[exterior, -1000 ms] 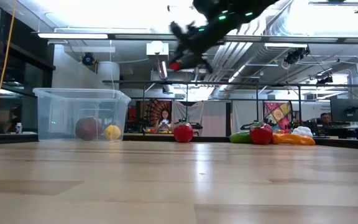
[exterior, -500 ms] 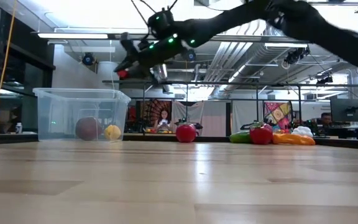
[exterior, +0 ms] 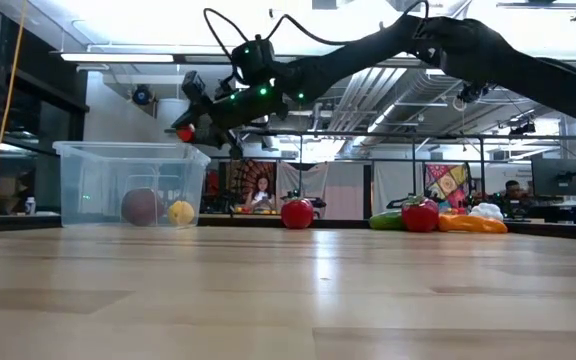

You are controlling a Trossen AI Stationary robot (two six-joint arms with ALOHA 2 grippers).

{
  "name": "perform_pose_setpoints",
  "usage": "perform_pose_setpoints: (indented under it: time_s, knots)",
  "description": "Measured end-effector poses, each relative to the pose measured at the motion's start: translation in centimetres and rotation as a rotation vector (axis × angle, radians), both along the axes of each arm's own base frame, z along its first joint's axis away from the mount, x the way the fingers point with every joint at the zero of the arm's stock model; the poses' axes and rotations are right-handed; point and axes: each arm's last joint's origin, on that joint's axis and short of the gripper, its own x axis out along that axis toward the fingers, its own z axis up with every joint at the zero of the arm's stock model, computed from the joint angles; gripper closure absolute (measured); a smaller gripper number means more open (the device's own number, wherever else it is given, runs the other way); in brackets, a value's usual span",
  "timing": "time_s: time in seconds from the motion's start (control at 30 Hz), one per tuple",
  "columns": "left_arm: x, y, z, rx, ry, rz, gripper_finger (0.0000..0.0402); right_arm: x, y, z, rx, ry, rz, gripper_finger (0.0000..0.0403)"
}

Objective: Sort produce into baskets
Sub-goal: Put the orange tomato into the top transparent bin, then put the top left red tomato into the top transparent bin

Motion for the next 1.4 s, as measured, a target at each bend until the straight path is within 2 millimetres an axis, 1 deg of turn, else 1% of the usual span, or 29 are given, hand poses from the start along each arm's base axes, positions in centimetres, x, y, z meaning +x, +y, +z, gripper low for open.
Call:
perform_pose_setpoints:
  time_s: [0.13, 0.2, 0.3, 0.4, 0.43, 0.5, 0.6, 0.67, 0.77, 0.83, 0.93, 1.0, 1.07, 1.2, 1.4]
  knots:
    - [0.3, 0.2, -0.1, 0.006, 0.011, 0.001, 0.014, 0.0, 0.0, 0.8, -0.022, -0.013, 0.013, 0.0153]
    - [0.4, 0.3, -0.2, 0.017, 0.018, 0.001, 0.014, 0.1, -0.1, 1.3, -0.059, -0.016, 0.021, 0.0122]
    - [0.6, 0.4, -0.3, 0.014, 0.024, 0.005, 0.014, -0.1, -0.5, 2.2, -0.09, -0.014, 0.036, 0.0096]
    - [0.7, 0.5, -0.4, 0.011, 0.027, 0.027, 0.014, -1.0, -1.9, 3.9, -0.136, -0.005, 0.036, 0.009]
    - [0.7, 0.5, -0.4, 0.011, 0.027, 0.029, 0.014, -1.7, -2.6, 4.7, -0.165, -0.008, 0.021, 0.0089]
    - [0.7, 0.5, -0.3, 0.011, 0.026, 0.032, 0.014, -3.6, -4.3, 6.6, -0.216, 0.039, -0.023, 0.0089]
    - [0.7, 0.6, -0.3, 0.012, 0.027, 0.034, 0.014, -7.2, -7.0, 9.3, -0.286, 0.162, -0.1, 0.0089]
    - [0.7, 0.6, -0.4, 0.029, 0.032, 0.038, 0.014, -9.6, -8.5, 10.5, -0.306, 0.262, -0.144, 0.0089]
    - [0.9, 0.8, -0.5, 0.027, 0.044, 0.087, 0.014, -13.7, -10.1, 12.3, -0.292, 0.401, -0.175, 0.0089]
    - [1.3, 1.3, -1.0, 0.004, 0.081, 0.14, 0.014, -16.4, -10.2, 13.9, -0.287, 0.485, -0.171, 0.0089]
    - [2.6, 2.5, -2.2, -0.041, 0.161, 0.206, 0.014, -19.9, -9.4, 15.8, -0.258, 0.612, -0.147, 0.0089]
    - [4.2, 3.6, -3.4, -0.072, 0.219, 0.207, 0.014, -21.8, -8.6, 16.7, -0.236, 0.691, -0.122, 0.0089]
    - [6.2, 5.0, -4.9, -0.109, 0.284, 0.192, 0.014, -23.3, -7.3, 17.9, -0.21, 0.732, -0.106, 0.0089]
    - [10.8, 8.3, -8.6, -0.165, 0.446, 0.143, 0.014, -25.8, -3.3, 21.4, -0.219, 0.732, -0.083, 0.0089]
    - [17.6, 14.4, -13.9, -0.233, 0.734, 0.115, 0.014, -28.6, 3.6, 26.0, -0.236, 0.661, -0.122, 0.0089]
